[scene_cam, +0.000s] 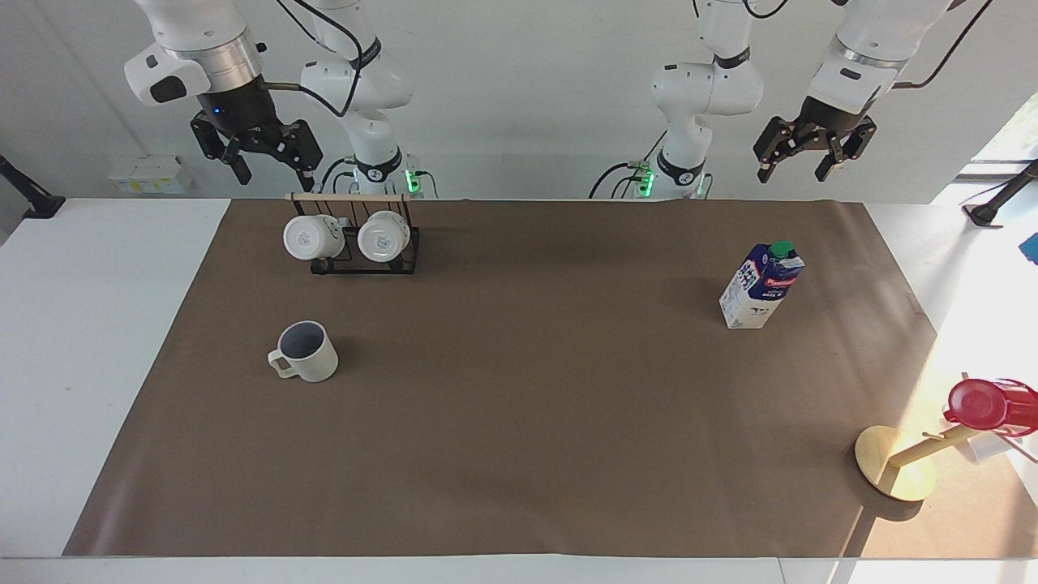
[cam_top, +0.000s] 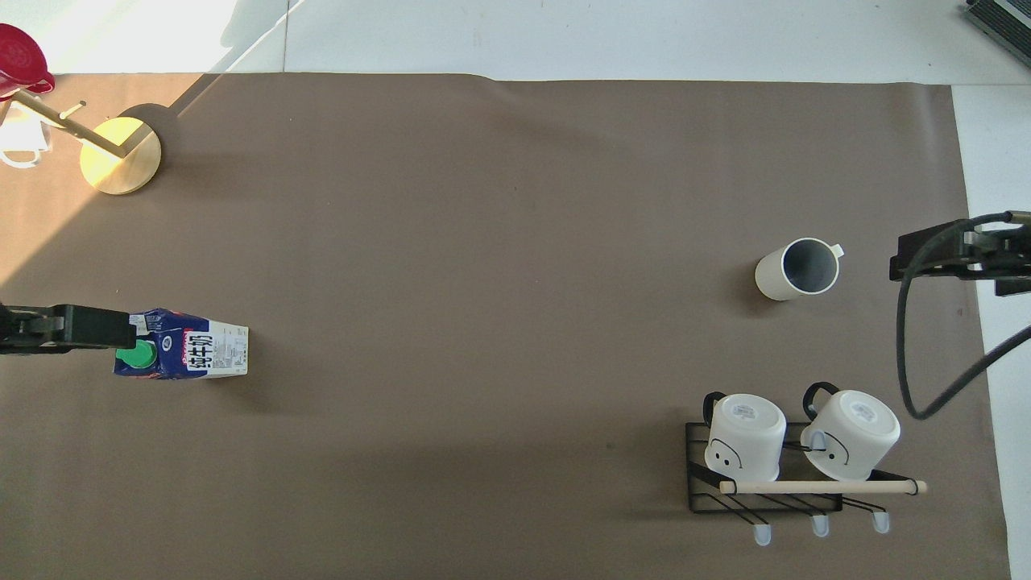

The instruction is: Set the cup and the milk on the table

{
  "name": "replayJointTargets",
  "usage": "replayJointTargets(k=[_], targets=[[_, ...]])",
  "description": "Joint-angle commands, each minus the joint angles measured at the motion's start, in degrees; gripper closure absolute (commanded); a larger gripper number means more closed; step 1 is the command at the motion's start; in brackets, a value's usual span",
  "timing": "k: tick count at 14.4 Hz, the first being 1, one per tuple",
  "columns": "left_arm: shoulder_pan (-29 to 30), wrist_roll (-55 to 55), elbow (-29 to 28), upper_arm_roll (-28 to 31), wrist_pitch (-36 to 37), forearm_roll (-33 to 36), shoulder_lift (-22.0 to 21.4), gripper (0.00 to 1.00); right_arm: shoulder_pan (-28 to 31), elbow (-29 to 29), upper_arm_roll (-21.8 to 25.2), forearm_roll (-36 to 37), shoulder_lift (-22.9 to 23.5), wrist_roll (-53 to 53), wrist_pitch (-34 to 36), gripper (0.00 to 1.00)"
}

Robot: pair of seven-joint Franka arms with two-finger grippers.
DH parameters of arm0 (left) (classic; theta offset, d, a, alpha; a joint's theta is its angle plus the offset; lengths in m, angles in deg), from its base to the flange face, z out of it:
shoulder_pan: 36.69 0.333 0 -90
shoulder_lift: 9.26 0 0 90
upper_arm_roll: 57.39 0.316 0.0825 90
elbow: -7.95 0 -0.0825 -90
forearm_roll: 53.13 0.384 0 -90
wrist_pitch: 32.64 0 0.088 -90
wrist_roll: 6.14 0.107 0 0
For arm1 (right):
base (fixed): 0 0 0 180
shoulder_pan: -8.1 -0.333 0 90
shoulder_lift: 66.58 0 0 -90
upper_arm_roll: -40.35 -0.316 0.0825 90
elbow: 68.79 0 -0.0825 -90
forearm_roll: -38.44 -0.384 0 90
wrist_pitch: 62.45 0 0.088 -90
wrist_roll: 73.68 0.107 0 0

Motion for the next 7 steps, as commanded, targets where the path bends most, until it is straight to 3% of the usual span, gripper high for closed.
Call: replayJointTargets(k=[1,7], targets=[[0.49,-0.32,1.08,-0.12,0.75,-0.75,0.44,0.00,0.90,0.85,-0.29,-1.07,-0.71,-1.63,-0.40,0.00],[0.58,-0.32,1.08,-0.12,0.75,-0.75,0.35,0.00,0.99,1.02,-0.20,-1.51,-0.89,-1.10,-0.22,0.00]])
